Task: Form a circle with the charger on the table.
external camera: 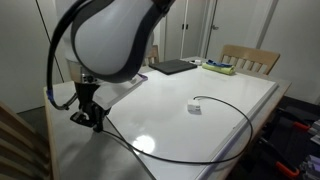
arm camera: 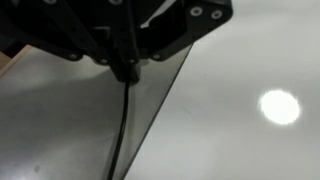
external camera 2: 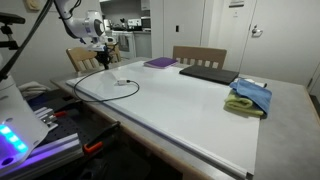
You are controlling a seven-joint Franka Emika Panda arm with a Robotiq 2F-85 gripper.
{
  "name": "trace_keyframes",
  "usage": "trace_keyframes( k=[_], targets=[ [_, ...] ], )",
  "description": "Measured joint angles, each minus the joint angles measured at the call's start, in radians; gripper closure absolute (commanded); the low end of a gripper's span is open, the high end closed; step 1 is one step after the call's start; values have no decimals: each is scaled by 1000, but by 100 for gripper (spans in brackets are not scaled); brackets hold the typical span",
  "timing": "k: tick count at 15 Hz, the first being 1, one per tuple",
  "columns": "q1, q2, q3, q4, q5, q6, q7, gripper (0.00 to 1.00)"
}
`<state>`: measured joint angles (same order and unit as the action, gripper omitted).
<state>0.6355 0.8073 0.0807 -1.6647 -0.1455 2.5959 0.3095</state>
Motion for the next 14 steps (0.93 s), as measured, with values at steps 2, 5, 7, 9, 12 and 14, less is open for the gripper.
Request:
trace_keyframes(
  k=[2,5,7,9,12,14],
  targets=[
    [-1,-16,-10,-15,0,13,2,98],
    [-7,-47,-25,-43,0,45,9,98],
    [-11,-74,-34,-67,0,70,19,98],
    [-8,-104,-53,-96,-4,86,45,98],
    [21,-152,-126,-157,-44,146,147,98],
    [46,-175,-171,-197,-113,220,165,93]
  ],
)
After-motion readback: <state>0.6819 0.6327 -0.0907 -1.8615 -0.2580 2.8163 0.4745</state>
